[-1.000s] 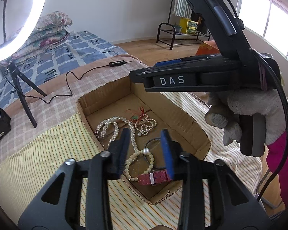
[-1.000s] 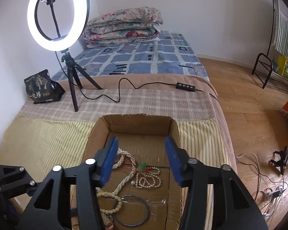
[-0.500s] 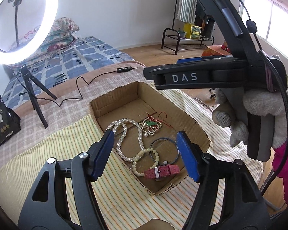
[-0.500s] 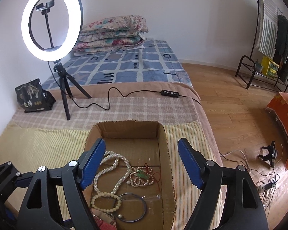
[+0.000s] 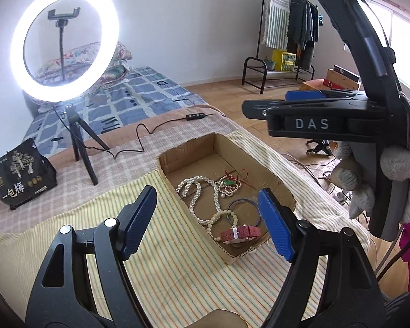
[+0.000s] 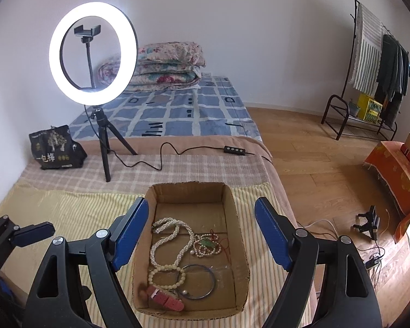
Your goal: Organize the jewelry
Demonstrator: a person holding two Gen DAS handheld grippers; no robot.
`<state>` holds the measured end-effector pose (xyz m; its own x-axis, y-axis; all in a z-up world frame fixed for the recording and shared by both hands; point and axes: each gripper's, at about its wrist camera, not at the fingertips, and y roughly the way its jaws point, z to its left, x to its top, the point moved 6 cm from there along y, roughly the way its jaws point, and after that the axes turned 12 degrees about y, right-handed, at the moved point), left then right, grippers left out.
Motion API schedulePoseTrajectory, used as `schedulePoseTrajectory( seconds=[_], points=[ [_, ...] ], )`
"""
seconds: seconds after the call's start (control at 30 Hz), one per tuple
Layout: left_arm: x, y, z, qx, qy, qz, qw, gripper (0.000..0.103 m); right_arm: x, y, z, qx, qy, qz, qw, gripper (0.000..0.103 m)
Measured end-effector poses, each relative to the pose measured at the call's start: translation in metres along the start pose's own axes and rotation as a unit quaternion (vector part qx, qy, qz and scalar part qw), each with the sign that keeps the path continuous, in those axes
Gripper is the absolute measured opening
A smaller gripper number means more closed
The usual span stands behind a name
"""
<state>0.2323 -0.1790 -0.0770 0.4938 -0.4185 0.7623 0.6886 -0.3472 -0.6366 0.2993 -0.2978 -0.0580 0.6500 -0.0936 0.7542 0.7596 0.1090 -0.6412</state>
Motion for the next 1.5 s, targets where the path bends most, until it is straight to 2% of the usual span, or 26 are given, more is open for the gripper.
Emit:
schedulePoseTrajectory(
  seconds=[0.07,0.2,0.4,0.53,0.73,0.93,1.17,1.5],
  points=[
    [0.000,-0.010,0.000,0.005,0.001,-0.006,1.0000,0.079,0.000,-0.011,0.002,0.000,0.003,-0.007,1.000,0.080],
    [-0.001,-0.038,0.001,0.019,0.002,-0.025,0.9995,0.087,-0.003,-0.034,0.005,-0.003,0.007,-0.017,1.000,0.080],
    [-0.005,-0.073,0.002,0.034,0.003,-0.046,0.9983,0.087,-0.014,-0.068,0.012,-0.005,0.009,-0.037,0.999,0.080],
    [-0.011,-0.100,0.001,0.046,0.001,-0.060,0.9971,0.096,-0.025,-0.086,0.012,-0.008,0.011,-0.048,0.999,0.080],
    [-0.021,-0.124,-0.002,0.062,0.009,-0.074,0.9952,0.097,-0.045,-0.109,0.011,-0.020,0.013,-0.067,0.997,0.081],
    [-0.031,-0.140,-0.002,0.071,0.000,-0.086,0.9938,0.103,-0.060,-0.122,0.007,-0.033,0.018,-0.081,0.996,0.081],
    [-0.039,-0.150,-0.002,0.088,0.005,-0.089,0.9921,0.103,-0.074,-0.130,0.005,-0.040,0.027,-0.099,0.994,0.081],
    [-0.056,-0.150,0.007,0.094,-0.006,-0.073,0.9928,0.103,-0.081,-0.134,0.003,-0.051,0.039,-0.120,0.991,0.081]
  ],
)
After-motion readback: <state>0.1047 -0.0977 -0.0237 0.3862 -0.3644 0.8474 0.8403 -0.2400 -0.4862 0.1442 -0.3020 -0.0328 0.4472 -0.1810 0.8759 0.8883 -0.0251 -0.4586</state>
